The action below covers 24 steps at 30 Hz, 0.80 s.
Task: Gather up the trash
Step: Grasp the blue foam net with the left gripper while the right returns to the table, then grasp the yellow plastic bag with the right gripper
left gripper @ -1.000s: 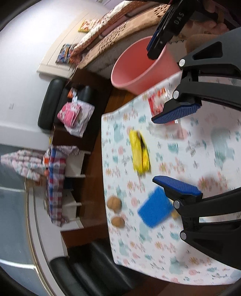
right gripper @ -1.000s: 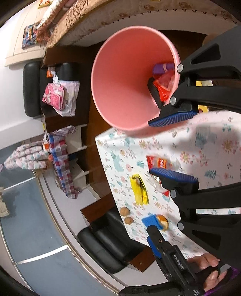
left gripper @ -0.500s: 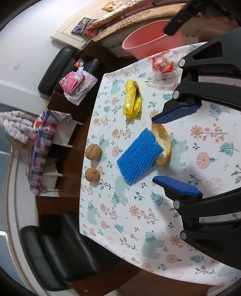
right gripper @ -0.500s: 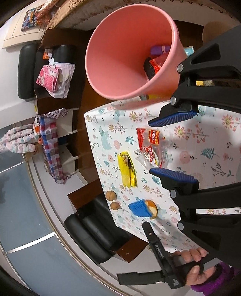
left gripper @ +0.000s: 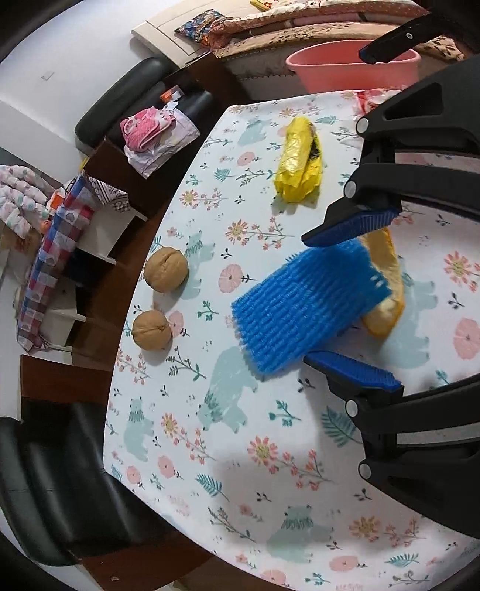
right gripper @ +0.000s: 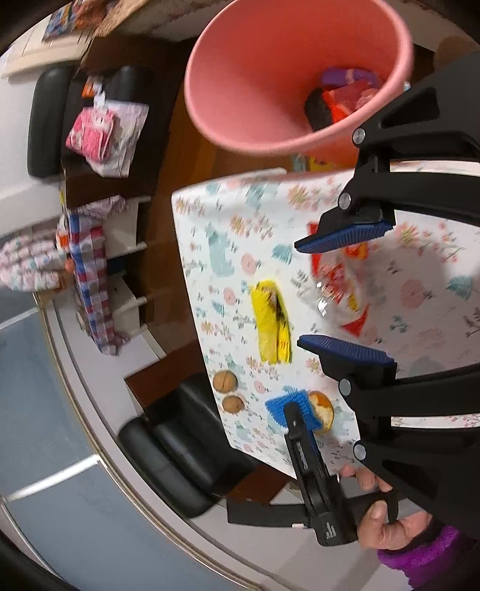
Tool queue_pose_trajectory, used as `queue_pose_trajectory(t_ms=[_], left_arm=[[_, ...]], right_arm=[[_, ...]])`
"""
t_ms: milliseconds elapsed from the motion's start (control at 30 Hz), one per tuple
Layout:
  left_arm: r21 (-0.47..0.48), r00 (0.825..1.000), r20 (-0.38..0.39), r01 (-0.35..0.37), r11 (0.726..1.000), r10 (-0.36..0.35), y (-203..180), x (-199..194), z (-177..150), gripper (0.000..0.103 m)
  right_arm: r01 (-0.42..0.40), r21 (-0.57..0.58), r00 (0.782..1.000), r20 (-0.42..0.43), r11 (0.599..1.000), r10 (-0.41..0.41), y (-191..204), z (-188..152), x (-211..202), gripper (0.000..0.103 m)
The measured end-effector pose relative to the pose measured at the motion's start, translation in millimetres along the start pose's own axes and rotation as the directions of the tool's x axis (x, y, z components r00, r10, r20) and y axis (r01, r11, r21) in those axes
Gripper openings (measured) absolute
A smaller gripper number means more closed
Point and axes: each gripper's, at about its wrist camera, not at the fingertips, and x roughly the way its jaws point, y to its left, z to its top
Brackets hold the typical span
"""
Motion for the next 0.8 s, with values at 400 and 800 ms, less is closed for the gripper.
queue_pose_trajectory(t_ms=[400, 800], left_arm=[[0.012, 0.999, 0.001, 0.046, 0.999, -0.046, 4, 7, 8, 0.013], [0.055, 0.995, 0.041, 0.09, 0.994, -0.092, 15, -16, 10, 0.013]], right_arm=[[-0.108, -0.115, 0.981, -0.174, 0.987, 0.087, 24, 48, 67, 0.047], [-0.221, -0.53, 0.937, -0.348, 0.819, 0.027, 74, 52, 103, 0.047]])
